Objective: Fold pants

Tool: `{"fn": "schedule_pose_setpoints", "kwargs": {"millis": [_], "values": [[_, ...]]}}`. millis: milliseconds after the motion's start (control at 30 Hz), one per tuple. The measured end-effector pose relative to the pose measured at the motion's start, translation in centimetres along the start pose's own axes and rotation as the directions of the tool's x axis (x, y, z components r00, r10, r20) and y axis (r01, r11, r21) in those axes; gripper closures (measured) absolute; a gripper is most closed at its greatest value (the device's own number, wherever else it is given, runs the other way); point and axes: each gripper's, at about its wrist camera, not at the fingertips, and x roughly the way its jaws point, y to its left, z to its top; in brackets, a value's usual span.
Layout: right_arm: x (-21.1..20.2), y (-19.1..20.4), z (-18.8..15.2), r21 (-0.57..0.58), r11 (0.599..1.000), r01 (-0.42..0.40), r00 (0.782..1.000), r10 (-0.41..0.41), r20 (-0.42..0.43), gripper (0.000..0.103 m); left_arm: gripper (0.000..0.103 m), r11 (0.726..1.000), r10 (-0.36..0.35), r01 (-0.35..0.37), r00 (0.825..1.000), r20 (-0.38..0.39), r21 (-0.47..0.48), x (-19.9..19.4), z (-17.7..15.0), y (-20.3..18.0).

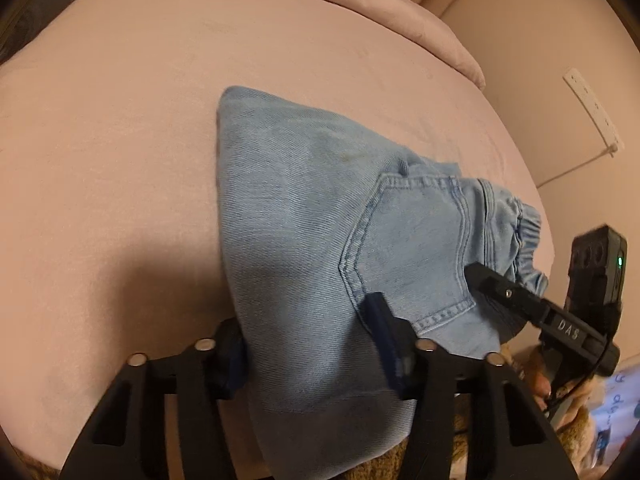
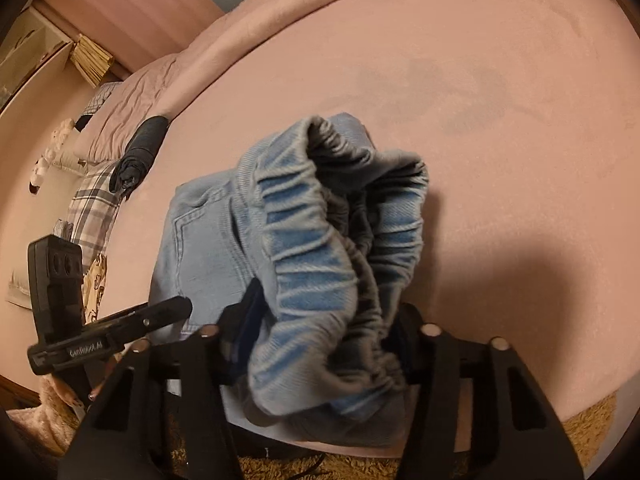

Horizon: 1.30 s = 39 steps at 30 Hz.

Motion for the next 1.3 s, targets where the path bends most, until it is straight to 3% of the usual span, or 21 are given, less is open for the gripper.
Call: {"fn": "schedule_pose_setpoints", "kwargs": {"millis": [67, 133, 267, 500, 667, 800, 1033, 1167, 1300], "values": [[-0.5, 0.3, -0.1, 0.002, 1.0, 0.009, 1.0, -0.009, 0.017, 0.06, 0.073, 1.0, 0.011, -0.01, 1.0, 0.012, -0.007, -0.5, 0.2, -0.2], [-1.0, 1.1, 0.2, -0.012, 1.0, 0.026, 0.999, -0.026, 0.033, 0.063, 0.08, 1.0, 0.013, -0.013, 1.0, 0.02, -0.008, -1.4, 0.5, -0.4], [-2.5, 3.5, 1.2, -0.072, 0.996, 0.046, 0.996, -0.04, 0.078, 0.066, 0.082, 1.0, -0.017, 0.016, 0.998, 0.063, 0.017, -3.9, 0.9, -0.6], [-3.6, 7.9, 3.9, -0.175, 0.985, 0.002, 0.988, 0.025, 0.151, 0.066, 0.082, 0.999, 0.023, -0.03, 0.981, 0.194, 0.032, -8.5, 3.3, 0.0], [-1.7, 10.6, 6.6, -0.205, 0.978, -0.024, 0.985, 0.058, 0.161, 0.066, 0.082, 0.996, 0.083, -0.086, 0.967, 0.242, -0.002, -9.4, 5.3, 2.0], [1.2, 12.4, 7.8, -0.222, 0.975, -0.009, 0.989, 0.04, 0.139, 0.066, 0.082, 0.988, 0.152, -0.15, 0.96, 0.234, -0.025, -8.1, 6.5, 3.5], [5.2, 11.3, 8.0, -0.186, 0.982, 0.036, 0.998, -0.026, 0.056, 0.066, 0.082, 0.979, 0.201, -0.193, 0.969, 0.144, -0.069, -4.3, 8.0, 5.9], [6.8, 10.4, 7.6, -0.175, 0.981, 0.083, 0.997, -0.081, 0.018, 0.064, 0.082, 0.968, 0.251, -0.245, 0.959, 0.129, -0.063, -3.2, 7.5, 6.7], [7.4, 9.7, 7.6, -0.165, 0.98, 0.111, 0.993, -0.114, -0.005, 0.057, 0.074, 0.961, 0.275, -0.269, 0.955, 0.11, -0.069, -2.6, 7.3, 6.9]]}}
